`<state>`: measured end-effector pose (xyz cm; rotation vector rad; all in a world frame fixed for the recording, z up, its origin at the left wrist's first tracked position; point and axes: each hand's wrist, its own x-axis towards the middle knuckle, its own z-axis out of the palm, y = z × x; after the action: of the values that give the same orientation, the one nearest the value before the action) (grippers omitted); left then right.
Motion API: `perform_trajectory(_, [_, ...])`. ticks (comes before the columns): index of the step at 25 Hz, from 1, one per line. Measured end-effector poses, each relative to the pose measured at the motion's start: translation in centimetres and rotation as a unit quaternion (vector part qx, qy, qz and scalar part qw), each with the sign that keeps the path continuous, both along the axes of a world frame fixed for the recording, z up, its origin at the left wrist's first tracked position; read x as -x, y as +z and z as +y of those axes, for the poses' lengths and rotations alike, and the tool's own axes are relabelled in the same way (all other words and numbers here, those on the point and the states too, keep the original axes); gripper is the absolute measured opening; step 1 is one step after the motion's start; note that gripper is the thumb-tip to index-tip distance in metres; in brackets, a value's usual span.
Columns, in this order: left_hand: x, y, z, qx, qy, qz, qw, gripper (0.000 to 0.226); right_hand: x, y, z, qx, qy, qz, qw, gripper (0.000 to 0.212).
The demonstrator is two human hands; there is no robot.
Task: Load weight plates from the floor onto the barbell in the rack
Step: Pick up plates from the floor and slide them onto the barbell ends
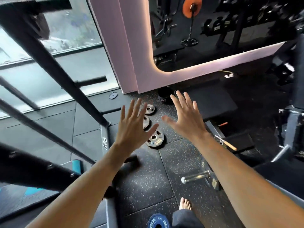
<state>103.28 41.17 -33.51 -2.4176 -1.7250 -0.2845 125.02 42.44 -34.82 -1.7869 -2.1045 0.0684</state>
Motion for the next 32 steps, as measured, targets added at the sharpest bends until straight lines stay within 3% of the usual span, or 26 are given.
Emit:
perform_trajectory(6, [-3.4, -2.7, 9.7, 0.032, 0.067, 0.001, 0.997, 0.087, -4.4, -4.3, 11.7, 0.037, 0.014, 0.041, 0.998, 0.089])
perform_trajectory(12, [-4.0, -7.0, 18.0, 0.052, 0.071, 0.003, 0.996, 0.083, -3.8, -9.0, 19.9, 0.046, 0.011, 0.067, 0.997, 0.084])
perform_trajectory(20, [-3.8, -16.0, 29.3, 0.069, 0.111, -0.029, 0.991, 0.068, -3.2, -18.1, 31.6, 0.047, -0.015, 0.080, 0.996, 0.060])
perform_trajectory(26, [-5.2, -25.4, 34.4, 0.103, 0.184, -0.031, 0.977, 0.062, -3.6, -26.8, 39.2, 0.086, 0.034, 0.058, 0.994, 0.048])
perform_trajectory(32, [-5.6, -42.1, 39.2, 0.137, 0.262, -0.043, 0.954, 0.050, -3.8, -42.9, 45.7, 0.138, 0.069, 0.049, 0.987, 0.043])
